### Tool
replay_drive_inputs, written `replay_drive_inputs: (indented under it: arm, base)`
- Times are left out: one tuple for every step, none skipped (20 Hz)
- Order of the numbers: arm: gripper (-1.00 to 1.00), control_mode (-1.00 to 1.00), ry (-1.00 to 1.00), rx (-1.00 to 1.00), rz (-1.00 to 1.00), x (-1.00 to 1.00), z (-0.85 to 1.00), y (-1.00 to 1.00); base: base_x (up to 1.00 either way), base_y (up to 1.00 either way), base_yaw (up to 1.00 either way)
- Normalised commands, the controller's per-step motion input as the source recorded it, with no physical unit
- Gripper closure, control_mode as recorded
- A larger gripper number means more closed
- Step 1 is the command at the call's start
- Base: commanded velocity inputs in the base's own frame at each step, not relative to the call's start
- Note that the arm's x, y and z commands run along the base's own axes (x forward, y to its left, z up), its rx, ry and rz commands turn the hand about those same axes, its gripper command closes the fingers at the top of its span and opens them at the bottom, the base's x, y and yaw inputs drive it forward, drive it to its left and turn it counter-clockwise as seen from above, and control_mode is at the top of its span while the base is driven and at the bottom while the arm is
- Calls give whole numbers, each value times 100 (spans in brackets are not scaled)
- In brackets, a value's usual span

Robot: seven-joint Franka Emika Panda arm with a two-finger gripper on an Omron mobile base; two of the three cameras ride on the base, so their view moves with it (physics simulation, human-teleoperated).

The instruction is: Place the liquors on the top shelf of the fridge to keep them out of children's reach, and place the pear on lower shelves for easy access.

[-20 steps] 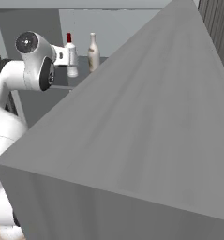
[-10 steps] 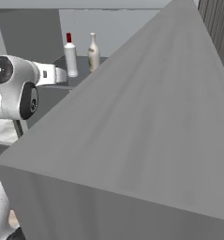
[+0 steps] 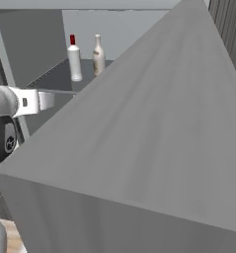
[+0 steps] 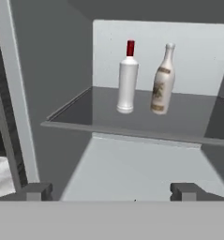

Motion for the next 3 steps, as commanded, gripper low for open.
replay_drive_inputs:
  arm:
    - [-100, -100, 0, -1, -1, -100, 0, 0]
    - [-100, -100, 0, -2, -1, -100, 0, 0]
    - [-100, -100, 0, -3, -1, -100, 1, 0]
  base:
    - [0, 0, 0]
    - [0, 0, 0]
    - [0, 0, 0]
